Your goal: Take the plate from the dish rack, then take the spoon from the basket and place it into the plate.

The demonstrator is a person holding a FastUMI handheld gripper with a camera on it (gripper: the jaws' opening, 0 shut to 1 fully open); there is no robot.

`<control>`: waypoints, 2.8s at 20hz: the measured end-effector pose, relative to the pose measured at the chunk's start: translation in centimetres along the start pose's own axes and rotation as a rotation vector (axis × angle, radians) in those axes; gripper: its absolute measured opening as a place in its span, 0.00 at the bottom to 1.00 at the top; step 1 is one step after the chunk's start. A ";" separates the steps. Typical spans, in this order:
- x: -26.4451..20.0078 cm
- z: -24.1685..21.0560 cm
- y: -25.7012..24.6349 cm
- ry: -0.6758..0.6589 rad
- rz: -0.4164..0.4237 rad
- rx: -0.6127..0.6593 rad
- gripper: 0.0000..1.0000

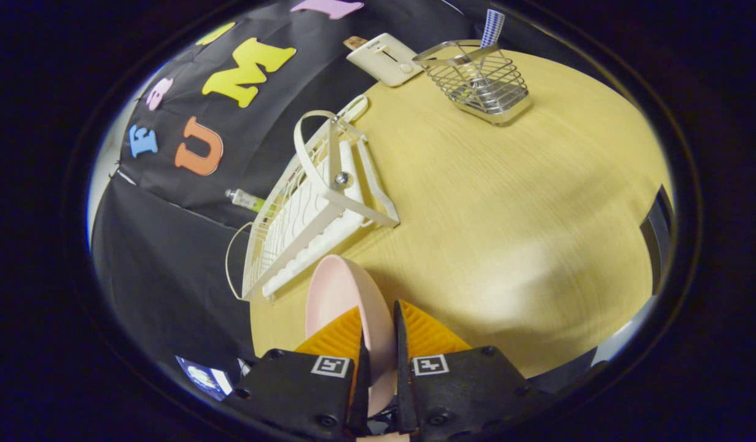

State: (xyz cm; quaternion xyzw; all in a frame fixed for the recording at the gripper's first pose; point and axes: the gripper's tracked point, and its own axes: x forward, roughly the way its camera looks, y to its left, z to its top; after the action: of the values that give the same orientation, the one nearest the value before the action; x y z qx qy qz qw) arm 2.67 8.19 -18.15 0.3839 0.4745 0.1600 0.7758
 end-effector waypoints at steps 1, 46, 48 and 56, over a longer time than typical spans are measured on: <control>0.2 0.2 0.0 -0.005 0.002 -0.018 0.26; -10.8 24.4 -7.8 -0.758 -0.100 -0.428 0.21; -11.0 24.7 -7.3 -0.762 -0.126 -0.455 0.16; -16.7 25.8 -3.8 -0.871 -0.227 -0.510 0.11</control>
State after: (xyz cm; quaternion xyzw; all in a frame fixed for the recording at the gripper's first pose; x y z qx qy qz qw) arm 16.04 -15.95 -4.16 0.1597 0.0923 0.0107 0.9828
